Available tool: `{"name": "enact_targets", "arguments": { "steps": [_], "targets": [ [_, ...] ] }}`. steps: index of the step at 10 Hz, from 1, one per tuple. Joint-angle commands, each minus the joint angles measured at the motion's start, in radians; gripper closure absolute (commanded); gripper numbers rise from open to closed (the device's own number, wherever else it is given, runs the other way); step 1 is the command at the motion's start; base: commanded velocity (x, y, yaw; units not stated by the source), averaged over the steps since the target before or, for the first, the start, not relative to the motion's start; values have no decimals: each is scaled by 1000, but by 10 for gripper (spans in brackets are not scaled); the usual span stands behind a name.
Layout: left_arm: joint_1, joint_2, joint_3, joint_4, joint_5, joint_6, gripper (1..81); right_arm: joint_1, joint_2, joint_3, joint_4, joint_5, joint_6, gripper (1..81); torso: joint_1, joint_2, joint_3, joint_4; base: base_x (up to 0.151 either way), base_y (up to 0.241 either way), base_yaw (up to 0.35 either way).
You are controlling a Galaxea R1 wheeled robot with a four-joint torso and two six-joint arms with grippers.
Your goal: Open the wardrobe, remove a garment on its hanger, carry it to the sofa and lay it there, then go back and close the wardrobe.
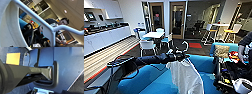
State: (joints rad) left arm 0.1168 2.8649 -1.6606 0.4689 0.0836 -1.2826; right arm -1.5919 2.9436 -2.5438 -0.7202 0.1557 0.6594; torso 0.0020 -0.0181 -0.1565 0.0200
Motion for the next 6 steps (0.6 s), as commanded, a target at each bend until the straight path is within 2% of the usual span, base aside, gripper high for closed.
{"name": "enact_targets", "arguments": {
  "steps": [1,5,6],
  "targets": [
    [-216,151,-209,8,48,6,811,25,2,5,-5,-42,5,10,0,0,0,0,0,0,0],
    [-205,268,-378,19,90,11,811,19,4,2,-7,-36,5,10,0,0,0,0,0,0,0],
    [-199,274,-395,28,91,11,811,20,4,2,-8,-36,5,10,0,0,-55,0,0,0,0]
  ]
}}
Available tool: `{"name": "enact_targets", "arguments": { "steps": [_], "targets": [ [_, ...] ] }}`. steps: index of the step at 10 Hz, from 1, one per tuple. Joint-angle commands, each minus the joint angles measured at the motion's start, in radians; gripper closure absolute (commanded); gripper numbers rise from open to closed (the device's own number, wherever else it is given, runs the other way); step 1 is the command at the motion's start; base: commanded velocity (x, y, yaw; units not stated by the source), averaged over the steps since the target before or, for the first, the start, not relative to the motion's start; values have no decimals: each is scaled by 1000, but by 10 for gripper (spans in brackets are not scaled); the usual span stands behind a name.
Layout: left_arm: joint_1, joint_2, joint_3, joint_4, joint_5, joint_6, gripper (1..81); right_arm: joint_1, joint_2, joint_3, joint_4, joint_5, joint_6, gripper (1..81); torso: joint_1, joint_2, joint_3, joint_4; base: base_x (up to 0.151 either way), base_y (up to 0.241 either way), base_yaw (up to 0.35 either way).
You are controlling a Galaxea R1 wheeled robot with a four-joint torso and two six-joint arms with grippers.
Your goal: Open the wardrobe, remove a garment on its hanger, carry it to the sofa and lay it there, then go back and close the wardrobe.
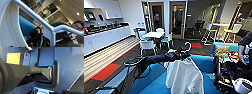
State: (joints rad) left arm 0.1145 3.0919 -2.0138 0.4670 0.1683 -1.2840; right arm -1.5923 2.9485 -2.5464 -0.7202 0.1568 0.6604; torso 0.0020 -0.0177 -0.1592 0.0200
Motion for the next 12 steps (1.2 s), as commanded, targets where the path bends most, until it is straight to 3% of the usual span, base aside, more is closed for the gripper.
{"name": "enact_targets", "arguments": {
  "steps": [1,2,3,5,7,8,9,10,12],
  "targets": [
    [-187,50,-55,38,7,12,811,21,-1,5,-8,-37,4,10,0,0,-80,0,0,0,0],
    [-180,50,-60,44,7,12,811,21,-1,5,-8,-37,4,10,0,0,-103,0,0,0,0],
    [-172,51,-72,44,7,14,811,21,0,5,-8,-37,5,10,-1,0,-36,0,0,0,0],
    [-147,65,-123,59,14,14,811,19,0,5,-8,-37,5,10,1,0,-80,0,0,0,0],
    [-123,79,-174,78,30,25,811,19,2,5,-7,-36,5,10,1,1,-90,47,0,0,0],
    [-112,79,-178,91,31,25,811,19,0,5,-7,-36,5,10,1,1,-89,58,0,0,0],
    [-100,73,-183,110,40,25,811,19,2,6,-5,-36,5,10,1,1,-89,90,0,0,0],
    [-86,70,-191,125,45,25,811,18,2,6,-5,-36,5,10,1,1,-89,48,0,0,0],
    [-52,58,-220,142,51,25,811,17,5,5,-5,-36,5,10,1,1,-89,89,0,0,0]
  ]
}}
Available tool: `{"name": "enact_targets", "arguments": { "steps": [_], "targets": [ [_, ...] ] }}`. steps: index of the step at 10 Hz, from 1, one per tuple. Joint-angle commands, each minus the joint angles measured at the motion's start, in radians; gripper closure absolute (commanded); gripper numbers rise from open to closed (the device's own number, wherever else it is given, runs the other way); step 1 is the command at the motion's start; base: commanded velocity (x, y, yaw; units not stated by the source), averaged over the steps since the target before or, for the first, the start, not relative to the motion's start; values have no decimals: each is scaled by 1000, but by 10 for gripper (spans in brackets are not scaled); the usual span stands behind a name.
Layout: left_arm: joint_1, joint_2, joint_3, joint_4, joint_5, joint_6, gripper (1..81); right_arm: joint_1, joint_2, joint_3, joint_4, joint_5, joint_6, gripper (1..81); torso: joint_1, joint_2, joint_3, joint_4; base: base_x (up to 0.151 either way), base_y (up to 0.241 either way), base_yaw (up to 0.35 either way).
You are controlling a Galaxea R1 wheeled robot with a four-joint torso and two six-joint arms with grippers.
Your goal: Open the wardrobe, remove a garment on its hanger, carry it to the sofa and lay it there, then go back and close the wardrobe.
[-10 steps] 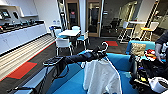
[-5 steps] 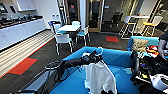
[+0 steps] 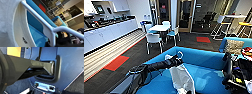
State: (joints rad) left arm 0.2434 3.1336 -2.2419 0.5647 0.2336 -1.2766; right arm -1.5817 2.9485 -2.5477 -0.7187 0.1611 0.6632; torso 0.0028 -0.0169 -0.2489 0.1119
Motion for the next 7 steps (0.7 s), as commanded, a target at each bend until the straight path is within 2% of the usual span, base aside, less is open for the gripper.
{"name": "enact_targets", "arguments": {
  "steps": [1,7],
  "targets": [
    [-163,13,-16,69,-14,17,811,5,5,6,-7,-40,4,10,0,0,0,0,0,0,0],
    [-100,-79,-42,145,23,17,811,1,10,6,-8,-38,4,10,0,0,0,0,0,0,0]
  ]
}}
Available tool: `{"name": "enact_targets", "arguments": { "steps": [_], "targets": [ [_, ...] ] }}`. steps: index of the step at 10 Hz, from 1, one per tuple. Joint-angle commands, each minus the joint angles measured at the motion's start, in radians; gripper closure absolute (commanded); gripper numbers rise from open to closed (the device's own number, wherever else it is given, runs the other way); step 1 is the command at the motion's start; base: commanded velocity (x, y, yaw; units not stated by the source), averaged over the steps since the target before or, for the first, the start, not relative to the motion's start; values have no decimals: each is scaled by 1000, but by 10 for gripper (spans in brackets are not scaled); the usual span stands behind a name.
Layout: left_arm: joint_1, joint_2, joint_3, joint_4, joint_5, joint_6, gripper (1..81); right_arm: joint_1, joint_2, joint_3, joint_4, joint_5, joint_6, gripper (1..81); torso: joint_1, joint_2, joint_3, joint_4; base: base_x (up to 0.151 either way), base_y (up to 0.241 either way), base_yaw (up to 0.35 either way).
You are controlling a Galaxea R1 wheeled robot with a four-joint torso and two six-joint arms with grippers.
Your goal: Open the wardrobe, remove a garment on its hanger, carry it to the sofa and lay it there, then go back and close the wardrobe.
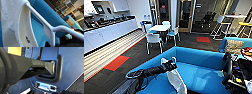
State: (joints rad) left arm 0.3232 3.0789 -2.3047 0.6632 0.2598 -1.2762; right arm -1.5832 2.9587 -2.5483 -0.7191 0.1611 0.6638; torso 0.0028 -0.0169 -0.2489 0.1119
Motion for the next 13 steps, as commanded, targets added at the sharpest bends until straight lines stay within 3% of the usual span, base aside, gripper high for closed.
{"name": "enact_targets", "arguments": {
  "steps": [1,2,3,4,5,7,8,13],
  "targets": [
    [-175,-50,30,47,-4,17,811,1,-1,7,-8,-38,3,10,0,0,0,52,0,0,0],
    [-167,-73,42,47,3,17,811,-1,-2,7,-8,-38,5,10,0,0,0,99,0,0,0],
    [-157,-95,60,55,4,17,811,1,-4,5,-8,-38,5,10,0,0,0,110,0,0,0],
    [-143,-113,82,65,4,17,811,1,-4,7,-9,-38,5,10,0,0,0,136,0,0,0],
    [-128,-129,89,67,4,17,811,1,-4,7,-8,-38,5,10,0,0,0,72,0,0,0],
    [-85,-161,115,99,4,17,811,1,-2,7,-8,-38,5,10,0,0,0,135,0,0,0],
    [-56,-176,129,111,3,17,811,1,-1,5,-8,-38,5,10,0,0,0,150,0,0,0],
    [87,-222,151,177,-8,15,811,1,9,5,-14,-38,5,10,0,0,0,151,0,0,0]
  ]
}}
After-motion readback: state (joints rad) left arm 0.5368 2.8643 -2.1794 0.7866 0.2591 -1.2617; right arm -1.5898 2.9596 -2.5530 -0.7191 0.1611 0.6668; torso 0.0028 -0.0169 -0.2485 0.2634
